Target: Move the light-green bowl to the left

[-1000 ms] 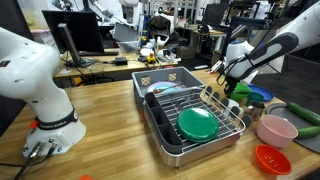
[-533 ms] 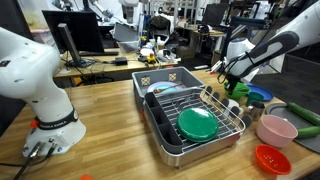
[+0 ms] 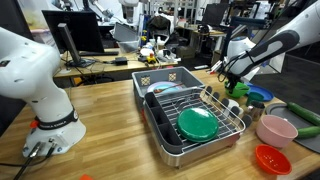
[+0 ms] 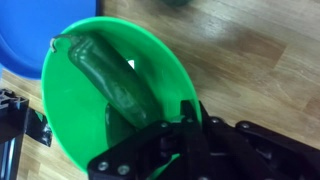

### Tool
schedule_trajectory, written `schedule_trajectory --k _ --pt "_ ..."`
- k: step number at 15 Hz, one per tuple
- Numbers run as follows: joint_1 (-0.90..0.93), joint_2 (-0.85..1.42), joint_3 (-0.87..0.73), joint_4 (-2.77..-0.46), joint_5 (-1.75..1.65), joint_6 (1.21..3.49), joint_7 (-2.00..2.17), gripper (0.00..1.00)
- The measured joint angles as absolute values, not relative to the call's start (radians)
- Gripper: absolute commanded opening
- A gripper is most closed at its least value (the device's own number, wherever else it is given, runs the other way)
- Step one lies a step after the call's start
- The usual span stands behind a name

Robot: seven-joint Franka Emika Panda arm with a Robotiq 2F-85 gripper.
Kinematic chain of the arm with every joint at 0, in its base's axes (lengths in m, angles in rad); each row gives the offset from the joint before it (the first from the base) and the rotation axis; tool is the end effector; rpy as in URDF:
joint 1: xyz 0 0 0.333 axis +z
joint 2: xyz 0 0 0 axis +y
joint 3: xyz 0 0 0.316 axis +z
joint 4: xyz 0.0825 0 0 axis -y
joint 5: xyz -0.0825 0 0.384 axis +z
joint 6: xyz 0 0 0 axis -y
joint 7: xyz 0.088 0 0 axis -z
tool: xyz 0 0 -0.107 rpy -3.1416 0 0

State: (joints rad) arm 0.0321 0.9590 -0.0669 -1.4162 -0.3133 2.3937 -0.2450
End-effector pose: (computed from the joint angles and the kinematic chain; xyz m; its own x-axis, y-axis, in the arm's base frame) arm 0.7222 -0.0186 0.1237 0.8941 0.4405 -0.0815 0.4460 -0.8584 0.2535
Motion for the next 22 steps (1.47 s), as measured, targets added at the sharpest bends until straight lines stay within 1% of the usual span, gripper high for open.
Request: schedule_trajectory --k 7,11,15,22 --pt "0.033 0.914 -0.077 -1.424 -0.313 2.472 -0.185 0.01" --pt "0.041 0.844 -0.077 -1.476 -0.313 2.476 -0.176 0.01" --pt "0.077 0.728 -0.076 -1.595 -0.327 2.475 -0.176 0.01" --pt "0.165 0.462 -0.048 -1.879 -0.365 2.471 -0.136 0.01"
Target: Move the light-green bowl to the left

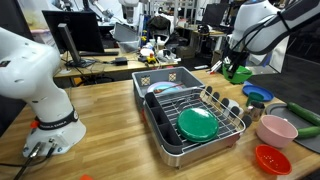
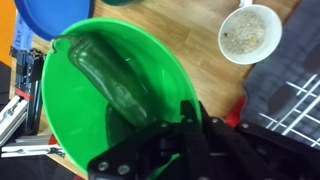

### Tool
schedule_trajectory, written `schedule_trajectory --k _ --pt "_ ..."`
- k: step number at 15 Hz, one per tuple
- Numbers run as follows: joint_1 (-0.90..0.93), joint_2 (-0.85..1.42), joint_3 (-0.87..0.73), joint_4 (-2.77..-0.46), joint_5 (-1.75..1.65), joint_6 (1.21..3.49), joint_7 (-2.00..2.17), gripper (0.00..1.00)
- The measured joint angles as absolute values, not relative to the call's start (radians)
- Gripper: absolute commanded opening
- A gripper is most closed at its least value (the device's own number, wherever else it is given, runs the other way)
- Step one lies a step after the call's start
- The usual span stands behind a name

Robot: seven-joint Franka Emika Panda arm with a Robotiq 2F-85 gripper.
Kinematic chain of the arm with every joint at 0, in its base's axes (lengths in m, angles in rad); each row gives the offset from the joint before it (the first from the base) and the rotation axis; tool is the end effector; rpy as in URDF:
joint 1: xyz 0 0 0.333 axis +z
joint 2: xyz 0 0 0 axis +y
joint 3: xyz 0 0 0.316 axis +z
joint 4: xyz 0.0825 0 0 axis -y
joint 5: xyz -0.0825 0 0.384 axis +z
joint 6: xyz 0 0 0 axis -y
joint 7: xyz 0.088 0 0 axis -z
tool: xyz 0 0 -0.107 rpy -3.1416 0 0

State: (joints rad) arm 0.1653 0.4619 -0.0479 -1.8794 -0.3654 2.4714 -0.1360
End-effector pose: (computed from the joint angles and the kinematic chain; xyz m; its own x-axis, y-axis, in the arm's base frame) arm 0.6439 0.0789 0.2764 0.8566 0.5137 0.0488 0.4808 -0.8290 0.2856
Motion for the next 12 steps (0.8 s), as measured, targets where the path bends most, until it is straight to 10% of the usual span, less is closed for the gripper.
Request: schedule_trajectory --k 12 --pt "0.177 0.261 0.008 -2.095 -0.365 2.459 -0.107 0.01"
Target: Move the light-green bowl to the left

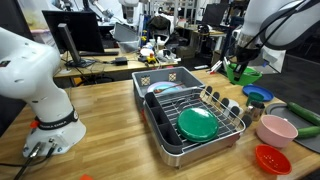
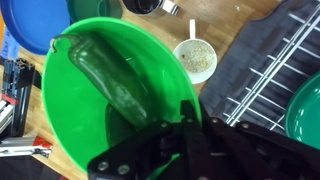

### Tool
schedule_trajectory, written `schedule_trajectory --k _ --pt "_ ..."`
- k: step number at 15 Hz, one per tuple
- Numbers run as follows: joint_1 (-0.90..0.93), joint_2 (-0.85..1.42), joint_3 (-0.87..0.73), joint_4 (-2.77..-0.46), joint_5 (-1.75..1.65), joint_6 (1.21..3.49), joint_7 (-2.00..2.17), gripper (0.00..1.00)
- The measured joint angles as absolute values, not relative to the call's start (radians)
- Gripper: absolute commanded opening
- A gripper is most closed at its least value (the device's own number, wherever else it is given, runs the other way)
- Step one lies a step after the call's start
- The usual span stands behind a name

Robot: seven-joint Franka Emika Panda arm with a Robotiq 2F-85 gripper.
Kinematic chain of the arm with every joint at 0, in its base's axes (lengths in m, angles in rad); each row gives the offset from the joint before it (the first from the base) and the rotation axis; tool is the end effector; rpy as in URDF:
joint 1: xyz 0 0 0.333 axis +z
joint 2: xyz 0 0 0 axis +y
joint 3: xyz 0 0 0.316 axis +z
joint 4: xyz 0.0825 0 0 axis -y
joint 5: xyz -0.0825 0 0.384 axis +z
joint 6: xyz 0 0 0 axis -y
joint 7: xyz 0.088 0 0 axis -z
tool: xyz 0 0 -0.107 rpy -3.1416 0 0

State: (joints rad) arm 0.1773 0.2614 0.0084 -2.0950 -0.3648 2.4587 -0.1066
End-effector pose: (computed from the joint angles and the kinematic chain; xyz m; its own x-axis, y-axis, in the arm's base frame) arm 0.5795 0.1090 0.3062 0.8415 0.5389 0.0396 0.5128 -0.8195 0.2559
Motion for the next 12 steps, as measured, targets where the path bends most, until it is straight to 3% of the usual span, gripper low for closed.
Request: schedule_trajectory --k 12 --pt "0.306 0.175 0.144 -2.197 -0.632 2.433 -0.051 0.01"
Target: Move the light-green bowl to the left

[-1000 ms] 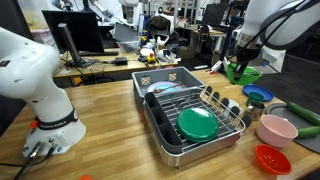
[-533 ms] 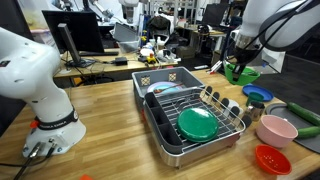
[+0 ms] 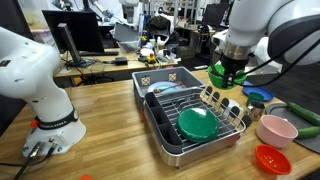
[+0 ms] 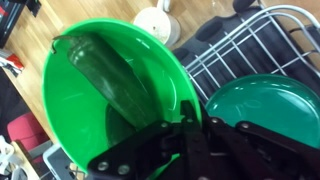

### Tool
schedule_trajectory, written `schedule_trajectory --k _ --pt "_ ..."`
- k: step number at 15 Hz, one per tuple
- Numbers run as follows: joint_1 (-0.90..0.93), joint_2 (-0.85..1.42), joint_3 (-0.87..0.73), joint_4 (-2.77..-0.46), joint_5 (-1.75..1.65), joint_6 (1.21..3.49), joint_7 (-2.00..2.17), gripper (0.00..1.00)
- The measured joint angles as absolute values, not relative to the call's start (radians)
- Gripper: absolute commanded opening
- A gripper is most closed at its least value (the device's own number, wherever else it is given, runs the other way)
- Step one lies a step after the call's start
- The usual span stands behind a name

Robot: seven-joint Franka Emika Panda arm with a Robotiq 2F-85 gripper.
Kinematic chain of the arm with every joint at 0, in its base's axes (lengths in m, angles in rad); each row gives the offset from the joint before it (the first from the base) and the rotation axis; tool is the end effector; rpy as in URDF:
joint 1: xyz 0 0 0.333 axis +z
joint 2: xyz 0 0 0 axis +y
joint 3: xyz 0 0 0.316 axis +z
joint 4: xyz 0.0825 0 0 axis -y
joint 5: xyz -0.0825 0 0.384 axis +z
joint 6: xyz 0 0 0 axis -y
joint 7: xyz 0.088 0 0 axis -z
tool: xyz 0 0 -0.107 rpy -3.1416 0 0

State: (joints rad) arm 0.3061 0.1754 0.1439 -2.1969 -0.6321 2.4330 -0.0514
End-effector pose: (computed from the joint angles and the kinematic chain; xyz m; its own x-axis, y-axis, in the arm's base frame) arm 0.5030 0.2404 0.3111 0.5716 0.8191 -0.0486 0.7660 -0.5114 0.3895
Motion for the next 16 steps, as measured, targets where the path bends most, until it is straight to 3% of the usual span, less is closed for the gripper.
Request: schedule_trajectory --k 7,16 --pt "0.312 0.024 0.222 -2.359 -0.640 2.538 -0.208 0.04" --pt "0.309 0.026 0.228 -2.364 -0.637 2.543 -0.209 0.01"
